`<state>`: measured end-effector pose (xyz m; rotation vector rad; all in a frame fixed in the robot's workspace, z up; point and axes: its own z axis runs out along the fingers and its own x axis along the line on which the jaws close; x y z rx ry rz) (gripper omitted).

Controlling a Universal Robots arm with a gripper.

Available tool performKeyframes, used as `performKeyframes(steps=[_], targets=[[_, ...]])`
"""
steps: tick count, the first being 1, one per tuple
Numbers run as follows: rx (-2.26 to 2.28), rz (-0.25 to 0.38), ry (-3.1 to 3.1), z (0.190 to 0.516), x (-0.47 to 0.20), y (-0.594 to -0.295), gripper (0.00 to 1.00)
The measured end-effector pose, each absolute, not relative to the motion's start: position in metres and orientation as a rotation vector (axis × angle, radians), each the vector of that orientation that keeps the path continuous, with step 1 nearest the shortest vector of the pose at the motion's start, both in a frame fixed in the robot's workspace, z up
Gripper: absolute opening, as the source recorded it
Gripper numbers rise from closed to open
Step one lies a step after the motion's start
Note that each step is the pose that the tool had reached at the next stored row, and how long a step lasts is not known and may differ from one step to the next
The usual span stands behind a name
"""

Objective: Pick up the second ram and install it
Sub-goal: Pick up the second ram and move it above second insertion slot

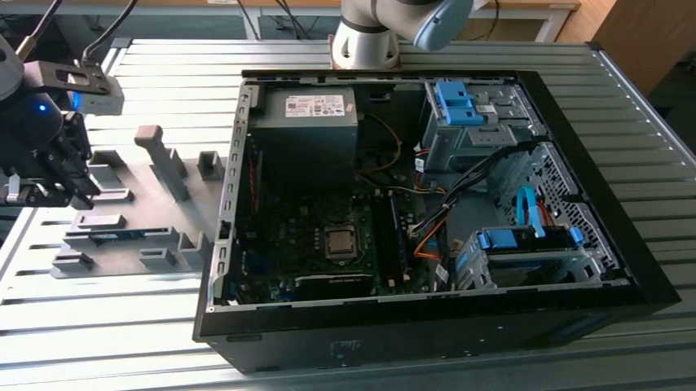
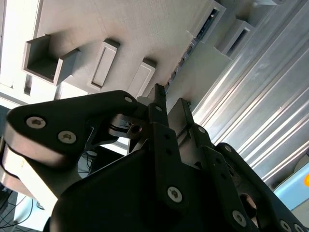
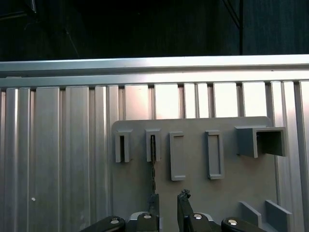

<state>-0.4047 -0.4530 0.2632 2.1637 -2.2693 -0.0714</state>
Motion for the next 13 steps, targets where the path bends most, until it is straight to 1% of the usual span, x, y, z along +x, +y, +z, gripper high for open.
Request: performKeyframes(steps=[13], targets=[[2.164, -0.071, -2.269, 0.2579, -0.4048, -0.4548, 0.29]])
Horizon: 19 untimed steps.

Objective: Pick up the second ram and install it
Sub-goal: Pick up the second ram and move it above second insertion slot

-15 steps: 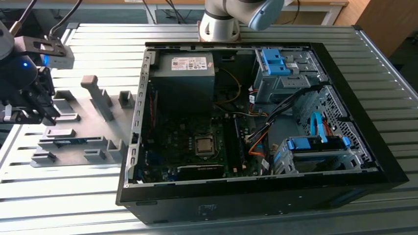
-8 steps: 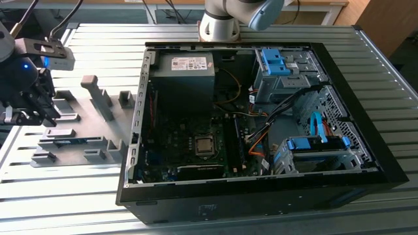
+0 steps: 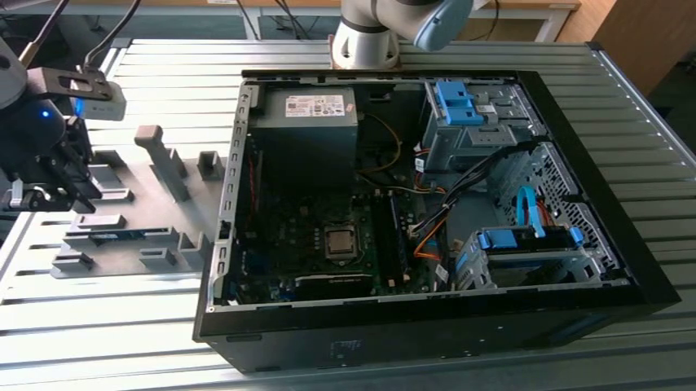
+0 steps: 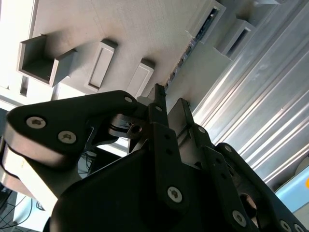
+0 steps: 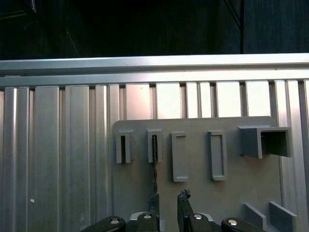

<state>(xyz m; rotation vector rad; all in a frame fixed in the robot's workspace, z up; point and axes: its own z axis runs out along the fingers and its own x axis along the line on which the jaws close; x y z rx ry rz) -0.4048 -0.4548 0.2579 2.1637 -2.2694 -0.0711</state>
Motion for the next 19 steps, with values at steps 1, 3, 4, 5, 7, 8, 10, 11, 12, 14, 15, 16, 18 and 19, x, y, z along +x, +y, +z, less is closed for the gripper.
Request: performKeyframes(steps=[1, 3, 4, 5, 7, 8, 10, 11, 12, 14, 15, 16, 18, 19], targets=[[2.164, -0.071, -2.269, 0.2576, -0.4048, -0.4548, 0.29], [2.164, -0.071, -2.269, 0.2574, -0.4047, -0.4548, 0.29], [2.164, -0.071, -2.269, 0.2572, -0.4048, -0.4548, 0.29], [2.164, -0.071, -2.269, 0.2572, -0.4048, -0.4548, 0.29], [2.164, -0.071, -2.269, 0.2571, -0.4048, -0.4548, 0.29], [2.164, -0.071, -2.270, 0.2569, -0.4047, -0.4548, 0.29], [2.164, -0.071, -2.270, 0.2564, -0.4047, -0.4548, 0.29], [2.164, -0.071, -2.270, 0.2561, -0.4047, -0.4548, 0.29], [2.164, -0.071, -2.270, 0.2557, -0.4048, -0.4548, 0.29], [2.164, -0.070, -2.270, 0.2547, -0.4048, -0.4550, 0.29], [2.164, -0.070, -2.270, 0.2540, -0.4048, -0.4551, 0.29], [2.165, -0.070, -2.270, 0.2533, -0.4048, -0.4552, 0.29], [2.165, -0.069, -2.271, 0.2516, -0.4048, -0.4554, 0.29], [2.165, -0.068, -2.271, 0.2506, -0.4048, -0.4555, 0.29]])
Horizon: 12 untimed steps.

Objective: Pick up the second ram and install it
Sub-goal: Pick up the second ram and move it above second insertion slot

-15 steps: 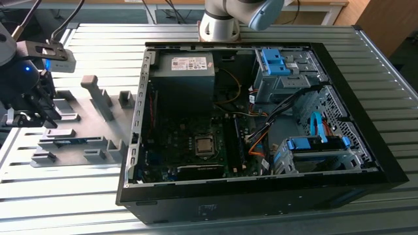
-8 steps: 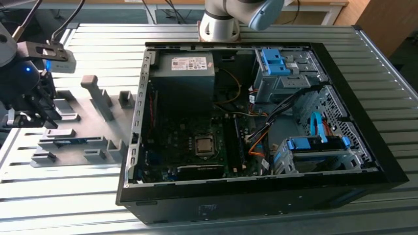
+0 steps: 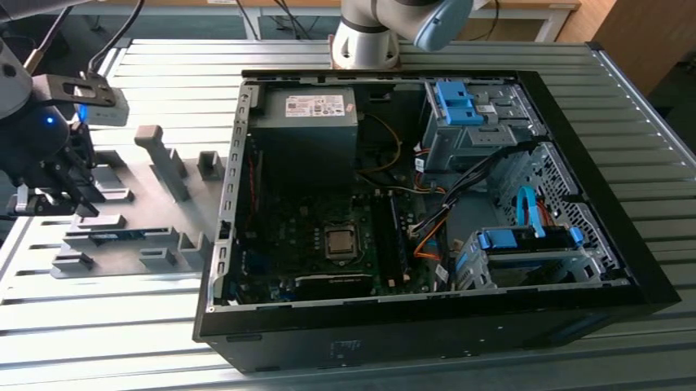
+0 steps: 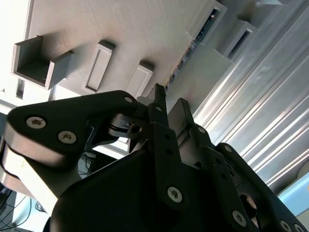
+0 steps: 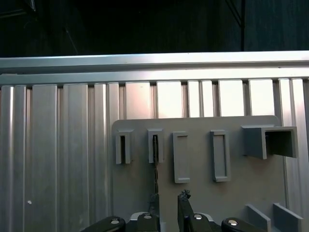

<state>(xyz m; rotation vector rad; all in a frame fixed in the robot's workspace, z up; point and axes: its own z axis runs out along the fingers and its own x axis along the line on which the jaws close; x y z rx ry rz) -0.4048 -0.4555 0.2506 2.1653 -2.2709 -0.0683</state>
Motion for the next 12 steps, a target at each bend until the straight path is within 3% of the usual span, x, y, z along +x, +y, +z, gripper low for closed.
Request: performKeyframes(steps=[12], targets=[[2.194, -0.065, -2.246, 0.240, -0.406, -0.459, 0.29]])
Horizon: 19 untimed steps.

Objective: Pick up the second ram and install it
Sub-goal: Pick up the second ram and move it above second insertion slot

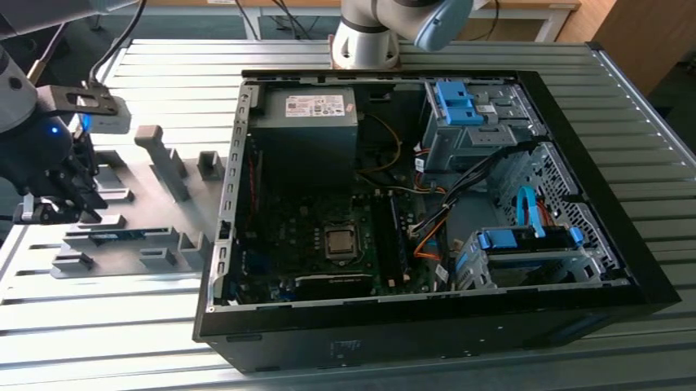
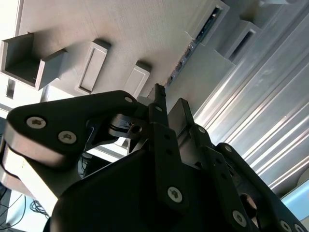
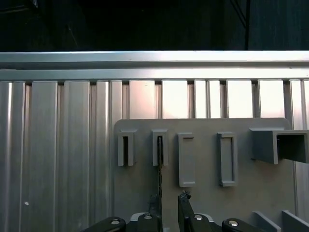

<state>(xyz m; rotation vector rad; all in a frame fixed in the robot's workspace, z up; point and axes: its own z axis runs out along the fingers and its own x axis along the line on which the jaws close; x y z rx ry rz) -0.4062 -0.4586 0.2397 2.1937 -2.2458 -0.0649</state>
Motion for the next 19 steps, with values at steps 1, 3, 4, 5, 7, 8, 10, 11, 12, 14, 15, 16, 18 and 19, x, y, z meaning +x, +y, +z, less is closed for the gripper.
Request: performKeyframes(steps=[1, 3, 4, 5, 7, 8, 10, 11, 12, 14, 15, 16, 18, 19], targets=[[2.199, -0.065, -2.241, 0.239, -0.406, -0.459, 0.29], [2.199, -0.065, -2.240, 0.236, -0.406, -0.459, 0.29], [2.200, -0.064, -2.240, 0.235, -0.406, -0.459, 0.29], [2.200, -0.064, -2.240, 0.234, -0.406, -0.459, 0.29], [2.200, -0.064, -2.241, 0.232, -0.406, -0.459, 0.29], [2.200, -0.064, -2.241, 0.231, -0.406, -0.459, 0.29], [2.200, -0.064, -2.241, 0.229, -0.406, -0.459, 0.29], [2.200, -0.064, -2.241, 0.228, -0.406, -0.459, 0.29], [2.200, -0.064, -2.241, 0.228, -0.406, -0.459, 0.29], [2.200, -0.063, -2.241, 0.226, -0.406, -0.460, 0.29], [2.200, -0.063, -2.241, 0.225, -0.406, -0.460, 0.29], [2.200, -0.063, -2.241, 0.225, -0.406, -0.460, 0.29], [2.200, -0.062, -2.241, 0.225, -0.406, -0.460, 0.29], [2.201, -0.062, -2.241, 0.225, -0.406, -0.460, 0.29]])
